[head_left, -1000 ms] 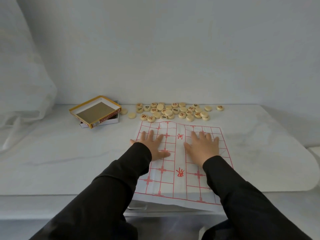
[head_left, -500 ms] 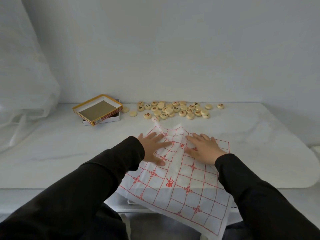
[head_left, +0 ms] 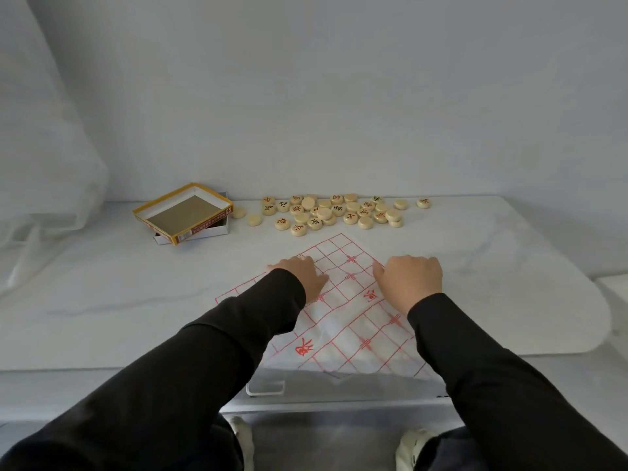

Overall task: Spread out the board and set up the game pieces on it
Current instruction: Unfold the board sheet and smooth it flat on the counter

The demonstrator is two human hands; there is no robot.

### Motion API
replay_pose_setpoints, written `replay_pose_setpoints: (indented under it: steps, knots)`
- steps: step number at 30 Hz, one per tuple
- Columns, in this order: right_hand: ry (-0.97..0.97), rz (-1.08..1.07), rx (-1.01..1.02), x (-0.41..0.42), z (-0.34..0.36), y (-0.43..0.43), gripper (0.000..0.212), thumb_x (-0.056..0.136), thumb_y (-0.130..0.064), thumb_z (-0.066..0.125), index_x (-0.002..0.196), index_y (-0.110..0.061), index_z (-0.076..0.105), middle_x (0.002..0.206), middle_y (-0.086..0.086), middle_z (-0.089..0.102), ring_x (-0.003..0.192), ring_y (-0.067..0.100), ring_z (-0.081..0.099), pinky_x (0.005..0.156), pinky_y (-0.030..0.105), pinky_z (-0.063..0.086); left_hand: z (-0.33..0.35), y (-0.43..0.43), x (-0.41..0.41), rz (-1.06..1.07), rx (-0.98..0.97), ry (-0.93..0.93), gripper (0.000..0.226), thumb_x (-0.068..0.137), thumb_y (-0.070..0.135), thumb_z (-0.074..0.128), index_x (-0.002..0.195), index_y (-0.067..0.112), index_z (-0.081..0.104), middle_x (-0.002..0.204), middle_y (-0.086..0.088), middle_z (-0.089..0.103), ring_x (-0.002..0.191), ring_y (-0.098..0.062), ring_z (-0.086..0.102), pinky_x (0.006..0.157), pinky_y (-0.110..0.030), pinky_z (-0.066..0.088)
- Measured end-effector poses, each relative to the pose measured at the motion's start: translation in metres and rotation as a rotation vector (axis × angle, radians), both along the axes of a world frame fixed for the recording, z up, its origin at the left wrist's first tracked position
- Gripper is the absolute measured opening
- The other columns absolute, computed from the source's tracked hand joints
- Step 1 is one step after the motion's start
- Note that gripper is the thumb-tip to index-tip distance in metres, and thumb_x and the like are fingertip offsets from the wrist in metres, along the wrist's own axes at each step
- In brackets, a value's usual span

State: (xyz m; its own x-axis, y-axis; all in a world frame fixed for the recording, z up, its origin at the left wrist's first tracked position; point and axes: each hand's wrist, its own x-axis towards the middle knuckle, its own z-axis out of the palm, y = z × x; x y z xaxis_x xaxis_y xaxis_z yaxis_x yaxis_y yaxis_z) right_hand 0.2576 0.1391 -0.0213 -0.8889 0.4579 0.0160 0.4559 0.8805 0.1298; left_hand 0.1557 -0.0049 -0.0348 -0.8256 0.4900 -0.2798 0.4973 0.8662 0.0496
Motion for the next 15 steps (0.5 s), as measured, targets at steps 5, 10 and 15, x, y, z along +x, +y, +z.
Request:
replay_pose_setpoints:
  steps: [5,10,15]
  knots:
    - [0.084,0.009,-0.028,-0.004,0.001,0.004,0.034,0.1,-0.029,0.028,0.103,-0.013,0.058,0.078,0.002,0.056,0.082,0.021,0.054,0.086,0.034,0.038,-0.017,0.009,0.0,-0.072,-0.087,-0.042,0.079,0.088,0.061,0.04,0.149,0.023,0.006,0.157,-0.008,0.001,0.143,-0.035,0.003,0.113,-0.053,0.02]
    - [-0.004,0.184,-0.166,-0.014,-0.017,0.014,0.045,0.099,-0.025,0.031,0.143,-0.016,0.031,0.151,0.006,0.03,0.137,0.025,0.029,0.113,0.042,0.024,-0.007,0.003,-0.01,-0.23,-0.125,-0.038,0.078,0.09,0.062,0.034,0.149,0.027,-0.002,0.157,-0.004,-0.009,0.143,-0.033,-0.007,0.112,-0.053,0.012]
    - [-0.119,0.225,-0.233,-0.025,-0.024,0.014,0.054,0.102,-0.033,0.026,0.151,-0.023,0.008,0.16,0.001,-0.002,0.147,0.024,0.0,0.117,0.047,0.004,-0.01,0.006,-0.029,-0.322,-0.167,-0.011,0.079,0.088,0.066,0.032,0.149,0.031,-0.004,0.157,0.0,-0.011,0.144,-0.029,-0.007,0.109,-0.06,0.015]
